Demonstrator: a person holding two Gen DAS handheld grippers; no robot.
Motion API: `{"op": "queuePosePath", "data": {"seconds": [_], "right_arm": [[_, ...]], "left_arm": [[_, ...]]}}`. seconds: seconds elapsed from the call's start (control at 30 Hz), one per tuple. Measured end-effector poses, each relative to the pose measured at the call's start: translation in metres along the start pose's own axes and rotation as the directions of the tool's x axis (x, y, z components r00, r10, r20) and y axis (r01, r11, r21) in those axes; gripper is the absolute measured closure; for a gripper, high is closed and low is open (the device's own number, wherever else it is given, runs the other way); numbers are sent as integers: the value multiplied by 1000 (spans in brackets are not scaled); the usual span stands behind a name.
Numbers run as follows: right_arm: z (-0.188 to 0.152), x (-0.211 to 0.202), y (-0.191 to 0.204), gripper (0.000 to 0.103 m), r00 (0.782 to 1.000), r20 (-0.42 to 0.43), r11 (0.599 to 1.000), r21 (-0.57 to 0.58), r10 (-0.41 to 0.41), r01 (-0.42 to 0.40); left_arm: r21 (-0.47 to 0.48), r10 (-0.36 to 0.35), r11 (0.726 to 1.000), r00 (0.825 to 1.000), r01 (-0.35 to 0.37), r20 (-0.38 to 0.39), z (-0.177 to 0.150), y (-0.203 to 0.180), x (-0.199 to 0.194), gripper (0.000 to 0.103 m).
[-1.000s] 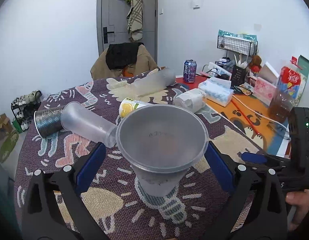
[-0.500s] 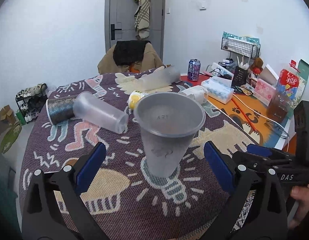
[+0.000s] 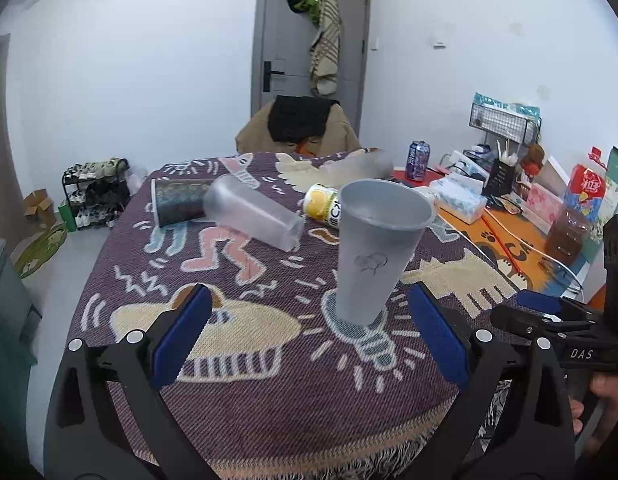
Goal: Flip cup upright
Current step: 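Open the right gripper and pull it back from the cup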
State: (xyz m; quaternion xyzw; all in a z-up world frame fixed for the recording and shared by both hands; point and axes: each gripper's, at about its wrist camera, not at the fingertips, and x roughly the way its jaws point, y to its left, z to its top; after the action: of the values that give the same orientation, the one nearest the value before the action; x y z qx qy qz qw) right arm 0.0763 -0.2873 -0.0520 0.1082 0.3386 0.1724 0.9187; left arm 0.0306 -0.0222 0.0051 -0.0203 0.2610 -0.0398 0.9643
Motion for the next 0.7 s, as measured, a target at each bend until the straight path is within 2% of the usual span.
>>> {"op": "queuePosePath", "data": {"seconds": [0.37,0.7], "right_arm": [[-21,-30,17,8,1000,17,996,-86,-5,6],[-28,-47,23,8,999,51,995,-104,1,5]], "left_arm": [[-32,37,999,997,-35,64,-29,11,-45,6],[3,58,998,991,-59,122,-27,0,-71,6]]}}
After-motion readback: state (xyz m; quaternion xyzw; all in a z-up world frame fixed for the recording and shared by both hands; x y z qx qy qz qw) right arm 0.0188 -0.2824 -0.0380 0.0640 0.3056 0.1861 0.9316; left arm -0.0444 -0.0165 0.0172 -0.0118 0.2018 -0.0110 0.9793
